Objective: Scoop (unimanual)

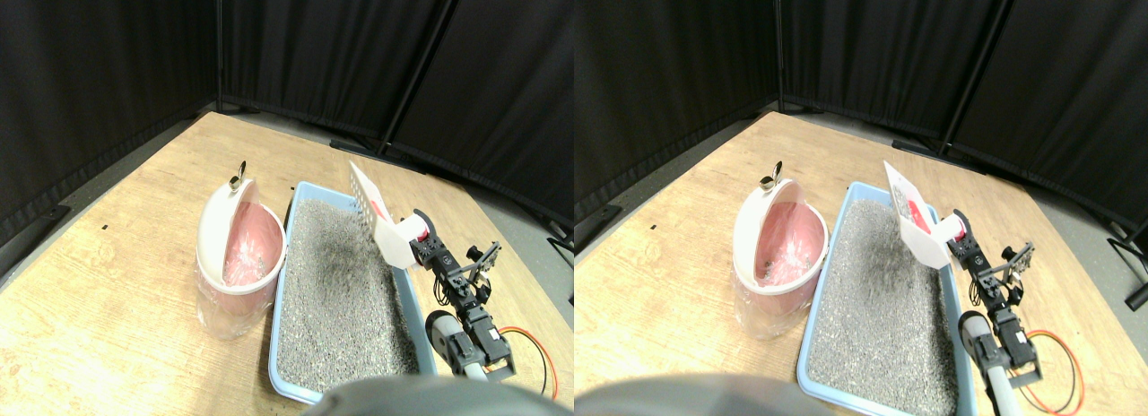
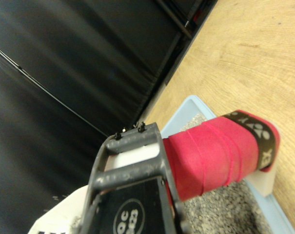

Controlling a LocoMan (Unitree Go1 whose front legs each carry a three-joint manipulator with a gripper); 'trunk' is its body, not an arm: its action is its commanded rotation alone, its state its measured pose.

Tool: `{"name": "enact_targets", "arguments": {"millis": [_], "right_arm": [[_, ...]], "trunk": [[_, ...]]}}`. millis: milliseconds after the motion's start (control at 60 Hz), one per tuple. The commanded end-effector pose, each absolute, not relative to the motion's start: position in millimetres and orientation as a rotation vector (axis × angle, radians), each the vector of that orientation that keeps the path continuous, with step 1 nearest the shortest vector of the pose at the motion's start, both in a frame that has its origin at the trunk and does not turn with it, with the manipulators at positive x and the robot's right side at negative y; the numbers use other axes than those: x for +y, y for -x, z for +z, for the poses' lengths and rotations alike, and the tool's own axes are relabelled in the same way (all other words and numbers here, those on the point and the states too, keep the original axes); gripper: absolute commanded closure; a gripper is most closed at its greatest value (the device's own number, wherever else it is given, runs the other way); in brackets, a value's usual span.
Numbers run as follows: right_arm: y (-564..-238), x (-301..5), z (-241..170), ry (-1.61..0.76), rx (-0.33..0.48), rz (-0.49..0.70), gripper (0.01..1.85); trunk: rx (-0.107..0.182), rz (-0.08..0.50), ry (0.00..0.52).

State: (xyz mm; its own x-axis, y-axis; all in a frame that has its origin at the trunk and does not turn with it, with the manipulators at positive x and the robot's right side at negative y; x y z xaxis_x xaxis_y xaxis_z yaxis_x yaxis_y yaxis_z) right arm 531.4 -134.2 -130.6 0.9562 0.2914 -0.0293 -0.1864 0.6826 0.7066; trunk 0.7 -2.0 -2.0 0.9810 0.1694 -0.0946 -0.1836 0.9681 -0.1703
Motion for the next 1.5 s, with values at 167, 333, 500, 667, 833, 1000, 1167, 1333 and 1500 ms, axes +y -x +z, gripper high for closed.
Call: {"name": "enact_targets", "arguments": {"millis": [167,333,500,667,833,1000,1167,1333,1500], "right_arm": [[-533.0,-125.1,-126.0,-0.962,0.169,0.236,1.81],[-533.3,-122.4,-129.1,-0.979,0.179,0.219,1.81],[-535.8,-120.6,-132.1,-1.13,0.23,0.217,1.81],[-539.3,-120.3,-132.2,-1.189,0.239,0.231,1.81],[-541.1,-121.6,-131.6,-1.164,0.214,0.233,1.81],[-542.8,-122.9,-130.1,-1.159,0.205,0.235,1.81],[-544.2,-124.6,-126.8,-1.095,0.139,0.236,1.81],[-545.9,-127.6,-118.5,-0.881,0.054,0.301,1.81],[-546.8,-127.7,-109.0,-0.708,0.003,0.334,1.81]], "trunk": [[0.078,0.198,0.196],[0.086,0.199,0.197],[0.086,0.199,0.195],[0.088,0.199,0.194],[0.088,0.197,0.193],[0.091,0.199,0.193],[0.095,0.206,0.197],[0.094,0.21,0.2],[0.093,0.219,0.201]]}}
